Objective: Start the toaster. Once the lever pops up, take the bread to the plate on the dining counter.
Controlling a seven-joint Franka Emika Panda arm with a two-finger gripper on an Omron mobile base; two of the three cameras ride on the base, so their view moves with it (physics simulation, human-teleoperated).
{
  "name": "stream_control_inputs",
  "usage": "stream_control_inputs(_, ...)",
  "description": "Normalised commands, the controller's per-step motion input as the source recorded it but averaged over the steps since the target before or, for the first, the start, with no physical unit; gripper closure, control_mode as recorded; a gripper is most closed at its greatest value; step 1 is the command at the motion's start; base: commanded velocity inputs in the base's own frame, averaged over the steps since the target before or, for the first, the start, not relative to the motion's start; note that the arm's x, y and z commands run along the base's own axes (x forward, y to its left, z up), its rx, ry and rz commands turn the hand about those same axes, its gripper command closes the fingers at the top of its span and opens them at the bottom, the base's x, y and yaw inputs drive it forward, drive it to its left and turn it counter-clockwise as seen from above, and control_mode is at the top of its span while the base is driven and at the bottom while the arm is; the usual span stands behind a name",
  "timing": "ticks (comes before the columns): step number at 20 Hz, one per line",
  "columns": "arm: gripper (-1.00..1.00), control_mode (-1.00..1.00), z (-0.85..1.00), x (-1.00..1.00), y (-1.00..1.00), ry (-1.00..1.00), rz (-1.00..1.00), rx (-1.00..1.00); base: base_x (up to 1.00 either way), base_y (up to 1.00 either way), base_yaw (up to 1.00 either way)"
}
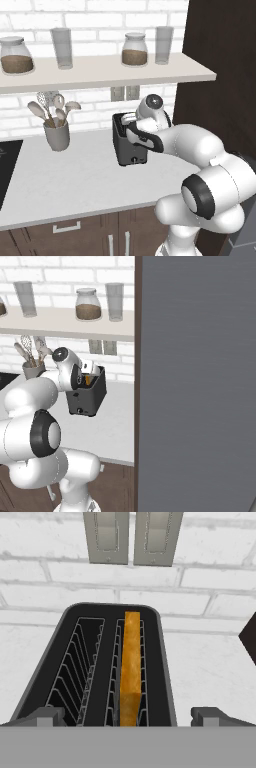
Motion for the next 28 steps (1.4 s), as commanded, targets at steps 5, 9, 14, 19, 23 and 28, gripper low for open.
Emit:
stream_control_inputs(5,-1.0,-1.0,0.0,0.0,0.0,0.0,0.0,0.0,0.0,0.0,0.0)
stream_control_inputs(9,-1.0,-1.0,0.0,0.0,0.0,0.0,0.0,0.0,0.0,0.0,0.0)
stream_control_inputs(14,-1.0,-1.0,0.0,0.0,0.0,0.0,0.0,0.0,0.0,0.0,0.0)
stream_control_inputs(19,-1.0,-1.0,0.0,0.0,0.0,0.0,0.0,0.0,0.0,0.0,0.0)
stream_control_inputs(23,-1.0,-1.0,-0.03,0.0,0.0,0.0,0.0,0.0,0.0,0.0,0.0)
stream_control_inputs(28,-1.0,-1.0,-0.11,0.03,0.0,0.0,0.0,-0.01,0.0,0.0,0.0)
